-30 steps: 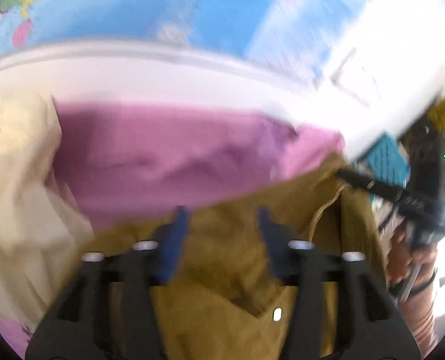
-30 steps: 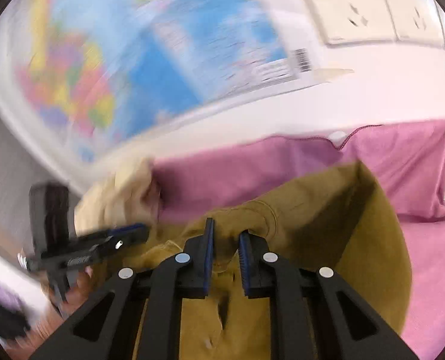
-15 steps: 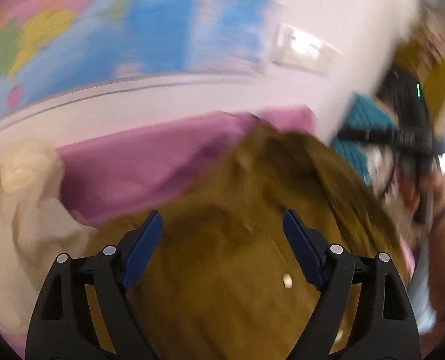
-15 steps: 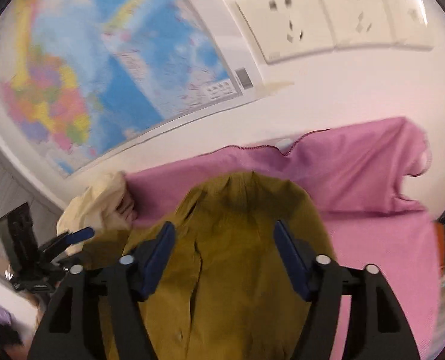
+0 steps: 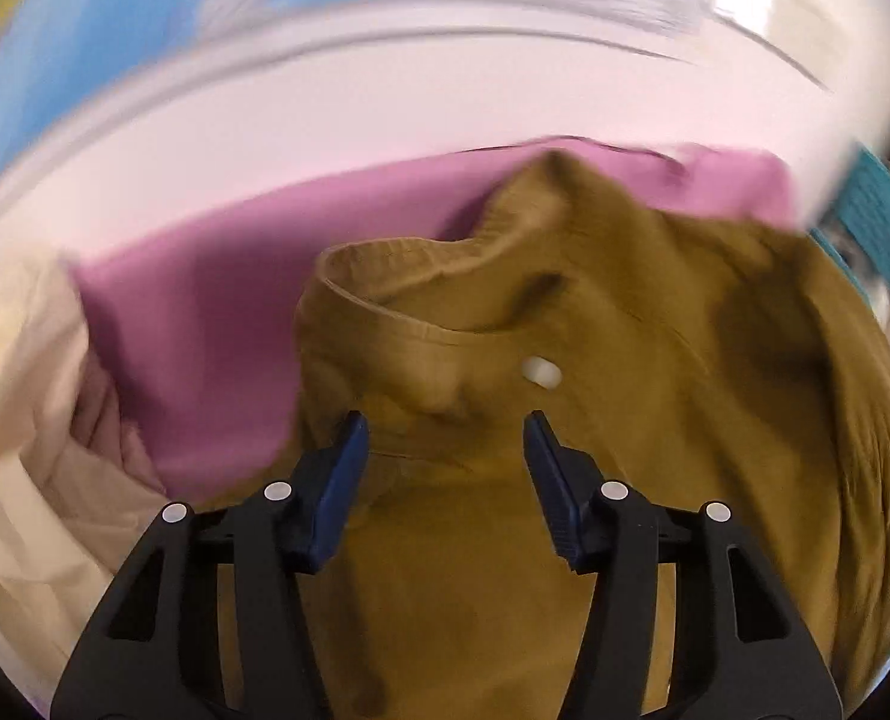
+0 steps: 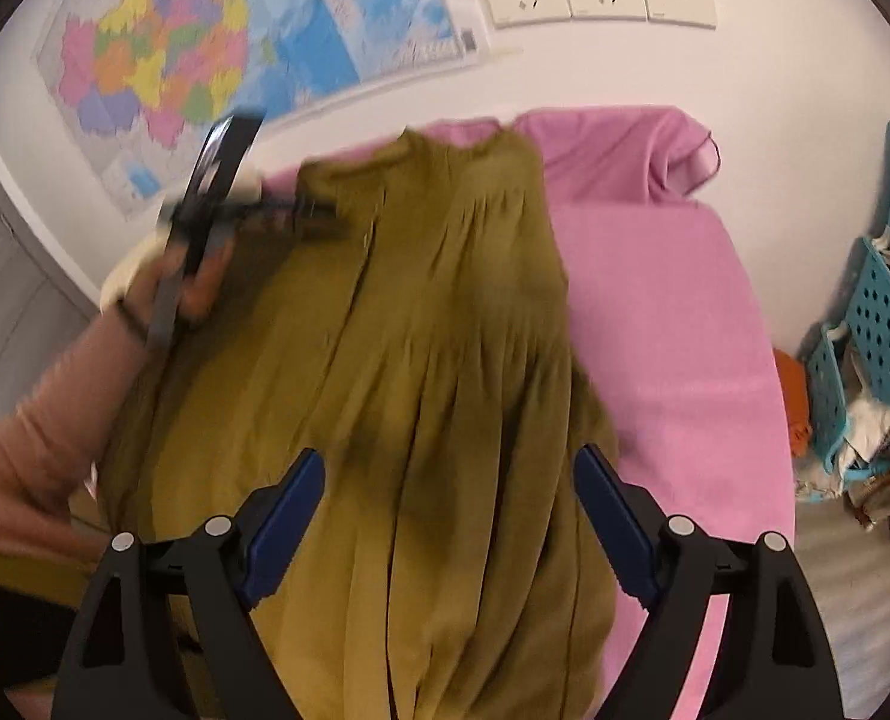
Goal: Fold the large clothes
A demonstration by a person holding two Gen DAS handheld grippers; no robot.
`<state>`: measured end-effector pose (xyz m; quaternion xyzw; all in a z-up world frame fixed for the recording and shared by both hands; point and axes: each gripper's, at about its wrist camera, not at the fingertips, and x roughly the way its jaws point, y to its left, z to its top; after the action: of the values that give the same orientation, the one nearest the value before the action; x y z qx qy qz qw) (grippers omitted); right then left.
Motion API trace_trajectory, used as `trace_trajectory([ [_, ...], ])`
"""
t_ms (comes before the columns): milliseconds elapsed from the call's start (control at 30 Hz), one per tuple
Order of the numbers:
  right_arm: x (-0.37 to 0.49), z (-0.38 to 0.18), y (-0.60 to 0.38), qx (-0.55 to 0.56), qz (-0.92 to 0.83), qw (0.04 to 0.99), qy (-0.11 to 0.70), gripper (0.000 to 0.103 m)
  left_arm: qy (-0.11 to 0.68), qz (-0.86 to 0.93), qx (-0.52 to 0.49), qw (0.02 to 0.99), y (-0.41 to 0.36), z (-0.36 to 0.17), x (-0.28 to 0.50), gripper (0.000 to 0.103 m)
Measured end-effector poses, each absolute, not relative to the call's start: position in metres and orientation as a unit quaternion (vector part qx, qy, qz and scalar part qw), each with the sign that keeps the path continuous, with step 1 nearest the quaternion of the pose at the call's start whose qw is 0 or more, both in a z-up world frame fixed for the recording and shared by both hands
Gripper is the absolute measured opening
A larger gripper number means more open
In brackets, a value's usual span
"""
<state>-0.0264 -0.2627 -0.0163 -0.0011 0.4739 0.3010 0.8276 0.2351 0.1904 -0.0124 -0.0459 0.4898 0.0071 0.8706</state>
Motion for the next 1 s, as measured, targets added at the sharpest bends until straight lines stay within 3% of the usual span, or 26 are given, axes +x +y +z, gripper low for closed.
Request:
trace_trajectory([
  [133, -0.044, -0.033, -0.265, 0.01, 0.301, 0.816, 0.493, 0.083, 0.464, -0.02, -0.048, 0.884, 0.185, 0.011, 0.206, 0.057],
  [200, -0.051, -0.037, -0.271, 0.024, 0.305, 0.813, 0.496, 0.085, 0.441, -0.035, -0.014, 0.897, 0.172, 0.024, 0.181, 0.076],
  [333, -0.063, -0.046, -0.261, 0.021, 0.311, 0.806, 0.503, 0.092, 0.409, -0.087, 0.053, 0.907, 0.14, 0.043, 0.122, 0.081],
  [400, -0.065, -0.049, -0.253, 0.006, 0.309, 0.81, 0.498, 0.089, 0.402, -0.116, 0.066, 0.906, 0.128, 0.045, 0.096, 0.087],
  [467, -0.064, -0.048, -0.251, 0.002, 0.306, 0.815, 0.492, 0.065, 0.4, -0.135, 0.072, 0.904, 0.119, 0.043, 0.08, 0.087],
  [500, -0.061, -0.046, -0.254, 0.002, 0.296, 0.821, 0.489, 0.031, 0.399, -0.148, 0.07, 0.902, 0.116, 0.043, 0.072, 0.087],
  [533, -0.06, -0.042, -0.262, 0.015, 0.298, 0.821, 0.487, 0.007, 0.4, -0.158, 0.072, 0.9, 0.112, 0.041, 0.064, 0.087],
  [767, -0.039, 0.032, -0.342, 0.13, 0.239, 0.886, 0.376, 0.005, 0.383, -0.216, 0.086, 0.894, 0.078, 0.04, 0.027, 0.089],
  [867, -0.017, 0.024, -0.363, 0.15, 0.198, 0.889, 0.384, 0.007, 0.384, -0.242, 0.088, 0.887, 0.061, 0.037, 0.02, 0.09],
  [967, 0.011, -0.011, -0.381, 0.175, 0.153, 0.877, 0.421, 0.023, 0.393, -0.252, 0.112, 0.877, 0.038, 0.027, 0.015, 0.09],
  [1000, 0.018, -0.028, -0.386, 0.185, 0.145, 0.865, 0.443, 0.044, 0.397, -0.254, 0.114, 0.875, 0.033, 0.025, 0.015, 0.09],
])
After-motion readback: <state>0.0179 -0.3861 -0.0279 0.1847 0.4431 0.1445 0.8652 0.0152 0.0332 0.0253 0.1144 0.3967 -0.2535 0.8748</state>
